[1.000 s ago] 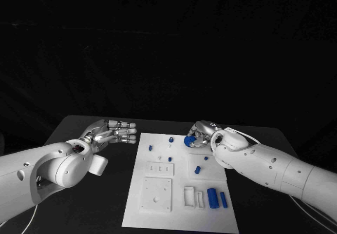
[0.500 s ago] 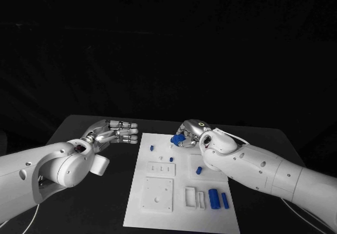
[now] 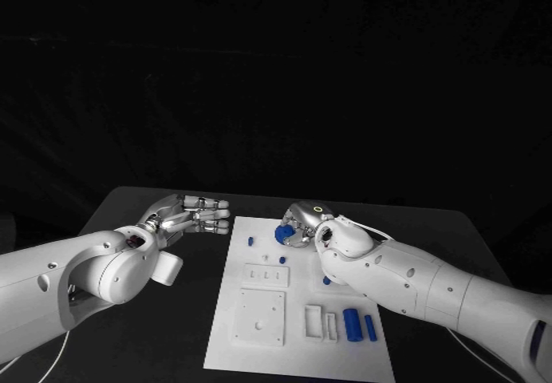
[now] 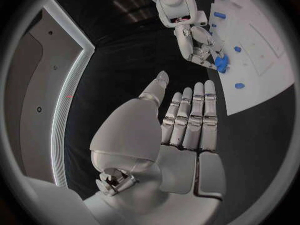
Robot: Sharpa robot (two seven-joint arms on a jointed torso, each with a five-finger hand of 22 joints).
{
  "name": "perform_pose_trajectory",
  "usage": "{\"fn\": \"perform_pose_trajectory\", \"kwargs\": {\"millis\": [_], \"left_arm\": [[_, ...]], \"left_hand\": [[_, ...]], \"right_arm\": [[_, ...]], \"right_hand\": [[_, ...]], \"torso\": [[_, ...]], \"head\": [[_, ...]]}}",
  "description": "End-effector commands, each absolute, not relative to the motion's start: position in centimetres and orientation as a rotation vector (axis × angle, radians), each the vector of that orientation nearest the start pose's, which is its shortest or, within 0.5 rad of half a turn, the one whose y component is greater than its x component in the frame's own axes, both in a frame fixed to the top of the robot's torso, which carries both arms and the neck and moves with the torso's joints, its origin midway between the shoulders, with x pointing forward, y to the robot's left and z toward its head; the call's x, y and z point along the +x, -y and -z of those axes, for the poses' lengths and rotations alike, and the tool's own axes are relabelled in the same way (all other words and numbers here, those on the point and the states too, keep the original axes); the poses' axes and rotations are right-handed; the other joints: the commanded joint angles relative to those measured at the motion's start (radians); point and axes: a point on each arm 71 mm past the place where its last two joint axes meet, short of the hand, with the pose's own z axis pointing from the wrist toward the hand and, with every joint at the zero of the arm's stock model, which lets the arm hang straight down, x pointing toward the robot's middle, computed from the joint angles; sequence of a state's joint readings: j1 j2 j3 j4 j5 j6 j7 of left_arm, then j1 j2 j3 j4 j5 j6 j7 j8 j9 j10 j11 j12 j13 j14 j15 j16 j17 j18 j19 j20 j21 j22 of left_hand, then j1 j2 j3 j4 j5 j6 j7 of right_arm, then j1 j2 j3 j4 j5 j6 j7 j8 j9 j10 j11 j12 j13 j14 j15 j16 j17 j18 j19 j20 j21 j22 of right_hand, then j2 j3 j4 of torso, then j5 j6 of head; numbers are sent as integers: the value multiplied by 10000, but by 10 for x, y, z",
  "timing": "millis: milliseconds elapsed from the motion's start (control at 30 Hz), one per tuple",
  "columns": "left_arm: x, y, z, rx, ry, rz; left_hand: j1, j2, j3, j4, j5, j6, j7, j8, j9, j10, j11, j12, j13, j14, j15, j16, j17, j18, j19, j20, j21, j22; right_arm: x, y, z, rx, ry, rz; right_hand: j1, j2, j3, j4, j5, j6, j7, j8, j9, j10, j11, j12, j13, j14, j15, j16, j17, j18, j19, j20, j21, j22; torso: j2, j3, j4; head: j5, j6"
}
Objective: Assemble the parts on the task board
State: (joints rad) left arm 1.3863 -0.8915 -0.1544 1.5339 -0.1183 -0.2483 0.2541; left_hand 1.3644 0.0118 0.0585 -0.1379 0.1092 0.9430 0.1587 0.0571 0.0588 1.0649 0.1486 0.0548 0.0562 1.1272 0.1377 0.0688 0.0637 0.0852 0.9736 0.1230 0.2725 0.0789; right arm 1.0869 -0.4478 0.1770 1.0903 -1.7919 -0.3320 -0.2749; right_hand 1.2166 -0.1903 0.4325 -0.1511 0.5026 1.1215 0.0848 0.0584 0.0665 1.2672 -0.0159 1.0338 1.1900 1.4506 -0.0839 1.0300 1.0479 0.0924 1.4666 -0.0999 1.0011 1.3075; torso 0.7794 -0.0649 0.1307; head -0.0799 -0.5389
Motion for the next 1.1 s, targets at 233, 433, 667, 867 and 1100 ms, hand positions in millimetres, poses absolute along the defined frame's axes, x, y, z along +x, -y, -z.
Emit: {"fn": "perform_pose_trajectory", "kwargs": {"millis": [233,433,667,867,1100], "left_arm": [[501,-221,135,-9051,-15817,14618],[501,-220,135,-9040,-15843,14636],[501,-220,135,-9041,-15857,14632],[501,-218,135,-9029,-15883,14656],[502,-219,135,-9036,-15891,14645]], "left_hand": [[56,16,-53,53,-39,-103,26,18,7,-93,26,34,16,-79,-17,-40,10,63,-75,-7,0,-17],[56,16,-53,53,-39,-103,26,18,7,-93,26,34,16,-79,-17,-40,10,63,-75,-7,0,-17],[56,16,-53,53,-39,-103,26,18,7,-93,26,34,16,-79,-17,-40,10,63,-75,-7,0,-17],[56,16,-53,53,-39,-103,26,18,7,-93,26,34,16,-79,-17,-40,10,63,-75,-7,0,-17],[56,16,-53,53,-39,-103,26,18,7,-93,26,34,16,-79,-17,-40,10,63,-75,-7,0,-17]], "right_arm": [[558,120,206,-1577,-15323,-3784],[560,119,211,-1608,-15404,-3667],[562,118,214,-1638,-15492,-3585],[563,117,218,-1682,-15666,-3503],[565,117,221,-1549,-15759,-3535]], "right_hand": [[66,-52,-30,86,-24,42,46,40,14,47,-24,39,9,11,-20,-18,3,-153,469,-46,-3,1291],[67,-51,-41,89,-29,35,48,40,13,45,-23,36,7,11,-19,-16,5,-153,470,-46,-3,1291],[72,-42,-77,103,-61,-5,59,38,10,36,-16,24,0,11,-15,-18,3,-151,472,-41,-20,1290],[65,-28,-197,148,-202,-161,94,37,-1,-10,10,-44,-50,6,4,-51,-25,-145,469,-23,-65,1283],[39,129,-1202,759,-984,-903,230,37,-36,-64,126,-125,-168,17,104,-81,-66,-96,491,65,-172,1266]], "torso": [[9,19,-29],[6,16,-17],[12,28,-46],[9,28,-31],[17,30,-46]], "head": [[40,3],[43,18],[58,23],[50,22],[64,16]]}}
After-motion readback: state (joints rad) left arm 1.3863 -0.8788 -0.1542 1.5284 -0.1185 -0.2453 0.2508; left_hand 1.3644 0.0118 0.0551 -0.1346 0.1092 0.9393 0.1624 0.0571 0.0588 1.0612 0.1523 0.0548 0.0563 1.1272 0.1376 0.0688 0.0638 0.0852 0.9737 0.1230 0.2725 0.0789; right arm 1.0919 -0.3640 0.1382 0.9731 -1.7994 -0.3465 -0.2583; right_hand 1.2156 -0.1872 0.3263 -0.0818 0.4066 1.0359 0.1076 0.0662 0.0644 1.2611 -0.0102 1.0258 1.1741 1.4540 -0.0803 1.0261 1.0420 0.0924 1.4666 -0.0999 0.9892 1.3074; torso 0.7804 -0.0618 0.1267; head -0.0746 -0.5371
